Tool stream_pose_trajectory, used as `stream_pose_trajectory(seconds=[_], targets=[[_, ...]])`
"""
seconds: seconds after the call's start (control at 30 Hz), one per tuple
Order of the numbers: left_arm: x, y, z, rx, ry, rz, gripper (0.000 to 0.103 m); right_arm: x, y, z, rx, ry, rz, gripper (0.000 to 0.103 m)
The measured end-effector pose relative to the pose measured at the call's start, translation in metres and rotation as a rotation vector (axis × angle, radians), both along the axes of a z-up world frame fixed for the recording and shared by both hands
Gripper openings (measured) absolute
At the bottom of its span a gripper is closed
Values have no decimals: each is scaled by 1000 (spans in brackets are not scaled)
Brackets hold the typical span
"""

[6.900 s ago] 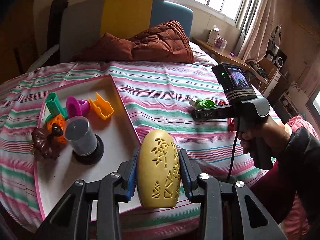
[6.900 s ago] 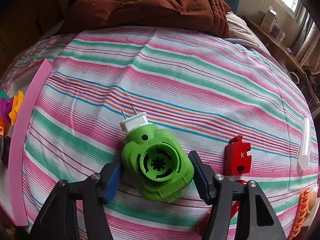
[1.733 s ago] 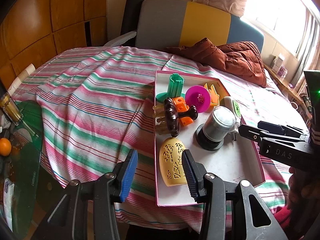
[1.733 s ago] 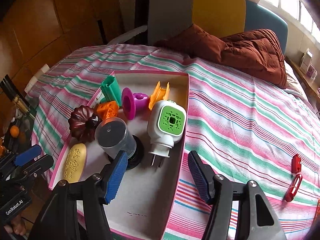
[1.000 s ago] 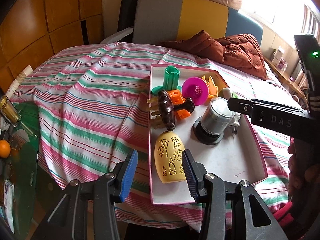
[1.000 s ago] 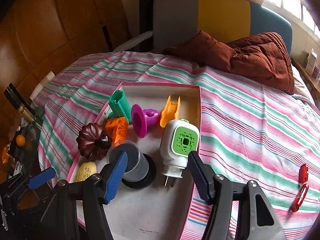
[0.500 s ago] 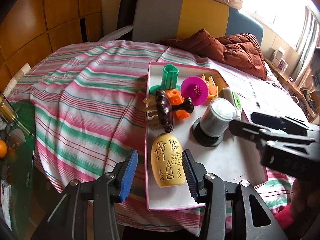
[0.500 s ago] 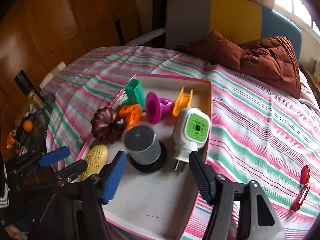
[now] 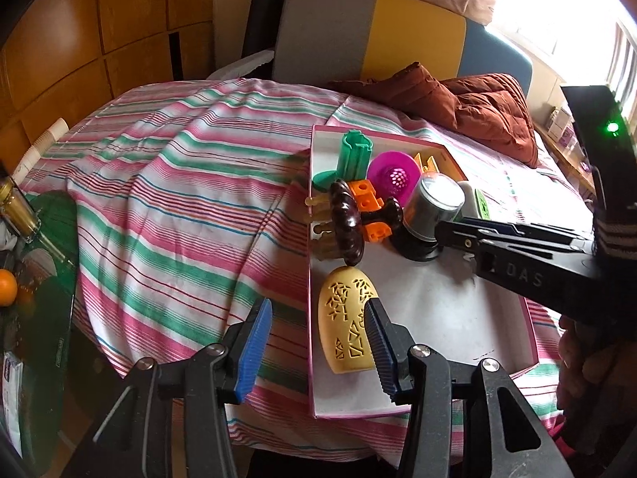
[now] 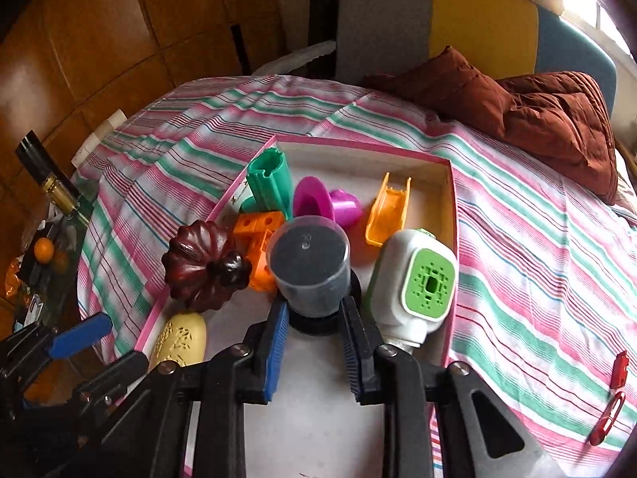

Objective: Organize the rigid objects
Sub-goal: 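Move the right gripper away from the tray toward the red pieces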

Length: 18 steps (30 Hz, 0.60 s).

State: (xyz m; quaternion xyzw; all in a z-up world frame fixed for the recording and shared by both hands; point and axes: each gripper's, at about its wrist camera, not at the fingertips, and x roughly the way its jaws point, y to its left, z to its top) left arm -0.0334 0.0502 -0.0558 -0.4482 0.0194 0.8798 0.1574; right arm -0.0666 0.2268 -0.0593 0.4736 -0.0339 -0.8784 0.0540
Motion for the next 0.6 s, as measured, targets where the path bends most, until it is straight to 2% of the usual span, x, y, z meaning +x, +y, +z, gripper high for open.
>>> stream_pose_trajectory(seconds=[0.13, 0.3, 0.6], targets=[[2, 2, 3, -3, 9, -8, 49, 3, 3, 1, 3, -4, -9, 28], [6, 3, 9, -4, 30, -13, 52, 15, 1, 5, 9, 7, -3, 36], [14, 10, 22, -4, 68, -43, 52, 37, 8, 17, 56, 46, -16, 37]])
